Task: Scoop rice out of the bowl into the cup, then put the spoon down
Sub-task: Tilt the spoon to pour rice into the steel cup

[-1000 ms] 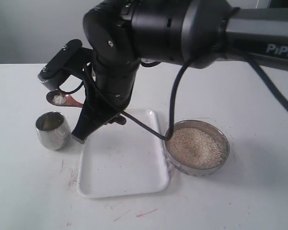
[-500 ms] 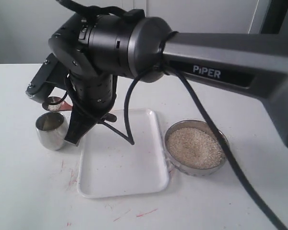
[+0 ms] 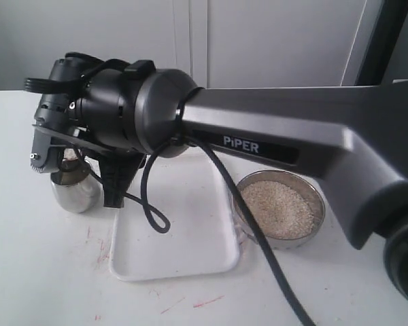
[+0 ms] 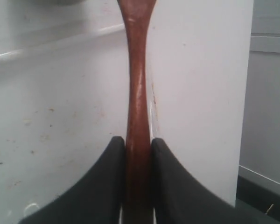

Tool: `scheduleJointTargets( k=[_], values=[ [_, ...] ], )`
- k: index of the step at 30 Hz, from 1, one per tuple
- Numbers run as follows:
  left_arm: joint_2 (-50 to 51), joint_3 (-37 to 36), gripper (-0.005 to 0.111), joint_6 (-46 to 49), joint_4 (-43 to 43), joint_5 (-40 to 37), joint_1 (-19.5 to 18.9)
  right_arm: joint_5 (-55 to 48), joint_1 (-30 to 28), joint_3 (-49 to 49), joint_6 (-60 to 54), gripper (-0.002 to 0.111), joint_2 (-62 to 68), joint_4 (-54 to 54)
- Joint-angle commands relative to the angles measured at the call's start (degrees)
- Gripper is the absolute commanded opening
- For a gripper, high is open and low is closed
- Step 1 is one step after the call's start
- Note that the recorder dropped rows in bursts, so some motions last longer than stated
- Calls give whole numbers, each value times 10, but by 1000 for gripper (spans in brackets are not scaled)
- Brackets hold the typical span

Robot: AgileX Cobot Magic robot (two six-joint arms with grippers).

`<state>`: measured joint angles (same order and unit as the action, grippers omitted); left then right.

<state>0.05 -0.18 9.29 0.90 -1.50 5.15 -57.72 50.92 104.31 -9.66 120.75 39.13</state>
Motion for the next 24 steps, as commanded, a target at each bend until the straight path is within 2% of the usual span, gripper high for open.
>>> scheduleJointTargets(
  k=[1, 6, 24],
  values=[
    [-1, 2, 14, -1, -4, 4, 2, 8, 10, 3, -6, 0, 0, 43],
    [-1, 2, 14, -1, -4, 4, 2, 15, 17, 3, -55, 0, 8, 67],
    [-1, 2, 14, -1, -4, 4, 2, 12, 17, 3, -83, 0, 37, 120]
  ],
)
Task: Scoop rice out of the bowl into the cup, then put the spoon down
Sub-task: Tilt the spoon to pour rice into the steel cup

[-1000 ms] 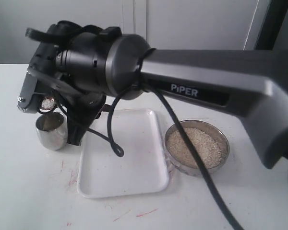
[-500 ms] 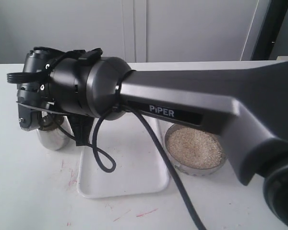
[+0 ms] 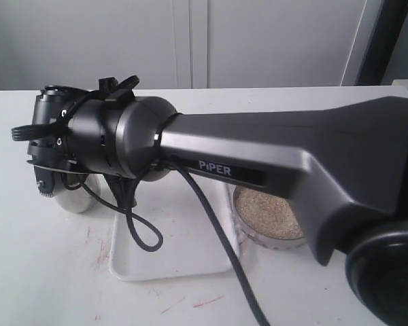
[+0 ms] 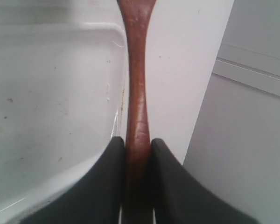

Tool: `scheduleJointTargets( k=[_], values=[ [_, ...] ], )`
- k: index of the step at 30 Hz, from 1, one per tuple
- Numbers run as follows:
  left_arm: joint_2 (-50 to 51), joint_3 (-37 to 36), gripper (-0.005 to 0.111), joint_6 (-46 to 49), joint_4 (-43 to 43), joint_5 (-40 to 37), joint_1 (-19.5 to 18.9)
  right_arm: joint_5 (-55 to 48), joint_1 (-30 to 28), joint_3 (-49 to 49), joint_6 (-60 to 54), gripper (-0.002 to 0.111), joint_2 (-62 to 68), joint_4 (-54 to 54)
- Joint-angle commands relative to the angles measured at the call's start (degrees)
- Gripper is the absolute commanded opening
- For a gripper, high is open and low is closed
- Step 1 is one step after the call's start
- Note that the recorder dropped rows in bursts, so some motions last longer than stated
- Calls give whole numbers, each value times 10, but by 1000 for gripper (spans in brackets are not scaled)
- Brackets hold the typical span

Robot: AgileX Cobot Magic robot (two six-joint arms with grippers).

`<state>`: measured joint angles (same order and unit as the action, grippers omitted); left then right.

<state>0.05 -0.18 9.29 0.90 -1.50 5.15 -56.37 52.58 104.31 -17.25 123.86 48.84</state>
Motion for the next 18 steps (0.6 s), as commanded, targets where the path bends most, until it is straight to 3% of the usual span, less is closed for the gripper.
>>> scheduleJointTargets(
  k=[1, 18],
  values=[
    [-1, 2, 14, -1, -4, 4, 2, -1, 0, 3, -7, 0, 7, 27],
    [-1, 2, 14, -1, -4, 4, 2, 16, 0, 3, -44, 0, 9, 77]
  ],
)
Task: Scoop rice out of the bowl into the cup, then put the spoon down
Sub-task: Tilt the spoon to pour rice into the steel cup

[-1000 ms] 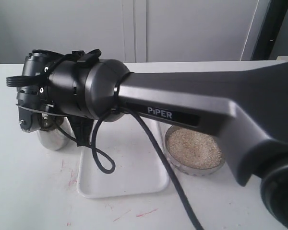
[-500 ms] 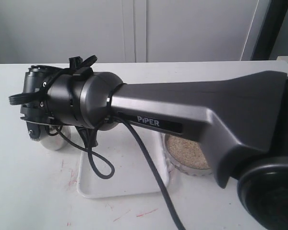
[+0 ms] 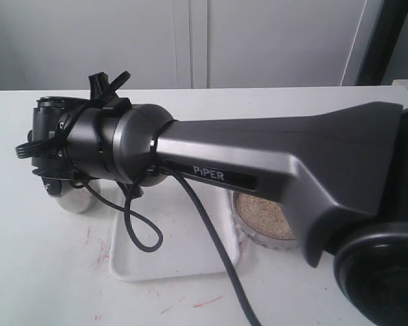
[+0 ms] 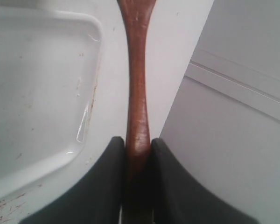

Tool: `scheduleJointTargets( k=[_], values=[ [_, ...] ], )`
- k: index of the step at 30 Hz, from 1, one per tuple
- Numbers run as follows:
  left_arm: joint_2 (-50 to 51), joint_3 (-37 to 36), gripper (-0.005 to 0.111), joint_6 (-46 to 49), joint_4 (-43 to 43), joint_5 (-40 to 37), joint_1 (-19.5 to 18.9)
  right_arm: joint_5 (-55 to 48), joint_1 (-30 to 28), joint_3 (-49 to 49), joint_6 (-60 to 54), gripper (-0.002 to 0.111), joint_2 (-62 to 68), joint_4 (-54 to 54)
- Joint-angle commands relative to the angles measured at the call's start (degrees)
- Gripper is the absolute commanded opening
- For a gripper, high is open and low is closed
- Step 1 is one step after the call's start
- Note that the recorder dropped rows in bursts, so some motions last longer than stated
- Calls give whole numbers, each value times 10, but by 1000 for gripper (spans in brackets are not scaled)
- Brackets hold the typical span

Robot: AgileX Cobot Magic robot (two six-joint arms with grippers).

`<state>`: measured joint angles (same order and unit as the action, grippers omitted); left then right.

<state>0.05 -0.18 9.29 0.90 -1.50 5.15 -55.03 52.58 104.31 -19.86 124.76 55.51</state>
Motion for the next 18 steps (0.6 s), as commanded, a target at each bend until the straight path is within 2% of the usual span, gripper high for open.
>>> scheduleJointTargets(
  k=[1, 18],
  values=[
    [-1, 2, 14, -1, -4, 4, 2, 2, 0, 3, -29, 0, 0, 10],
    [-1, 2, 14, -1, -4, 4, 2, 1, 0, 3, -60, 0, -2, 42]
  ],
)
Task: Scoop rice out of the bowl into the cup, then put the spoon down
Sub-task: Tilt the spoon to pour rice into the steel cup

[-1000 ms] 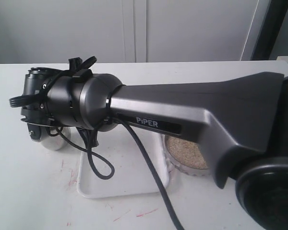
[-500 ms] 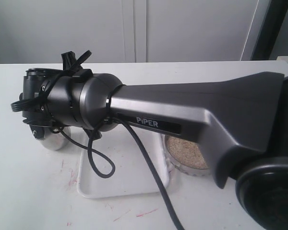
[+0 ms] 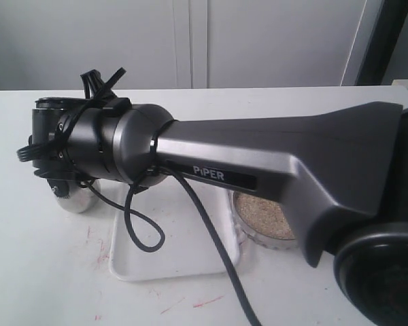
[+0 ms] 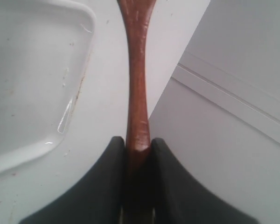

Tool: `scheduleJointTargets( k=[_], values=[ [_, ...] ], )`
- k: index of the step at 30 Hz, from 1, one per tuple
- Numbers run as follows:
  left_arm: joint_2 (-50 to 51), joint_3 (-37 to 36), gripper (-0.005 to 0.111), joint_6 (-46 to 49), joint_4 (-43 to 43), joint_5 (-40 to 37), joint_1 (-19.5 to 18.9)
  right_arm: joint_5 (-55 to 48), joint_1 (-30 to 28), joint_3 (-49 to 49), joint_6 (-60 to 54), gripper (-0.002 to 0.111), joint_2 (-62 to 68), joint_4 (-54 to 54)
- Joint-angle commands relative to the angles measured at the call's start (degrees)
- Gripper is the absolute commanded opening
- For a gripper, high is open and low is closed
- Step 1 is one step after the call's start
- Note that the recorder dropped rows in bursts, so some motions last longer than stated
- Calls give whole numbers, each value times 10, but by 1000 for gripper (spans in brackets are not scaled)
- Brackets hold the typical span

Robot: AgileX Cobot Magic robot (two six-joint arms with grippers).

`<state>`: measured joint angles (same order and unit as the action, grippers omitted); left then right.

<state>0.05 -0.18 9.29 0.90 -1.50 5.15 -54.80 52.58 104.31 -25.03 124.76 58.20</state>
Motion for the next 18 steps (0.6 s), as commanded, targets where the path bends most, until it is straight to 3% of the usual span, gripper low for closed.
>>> scheduleJointTargets(
  k=[1, 18],
  values=[
    [-1, 2, 14, -1, -4, 4, 2, -1, 0, 3, -8, 0, -2, 17],
    [-1, 2, 14, -1, -4, 4, 2, 10, 22, 3, -7, 0, -2, 62]
  ],
)
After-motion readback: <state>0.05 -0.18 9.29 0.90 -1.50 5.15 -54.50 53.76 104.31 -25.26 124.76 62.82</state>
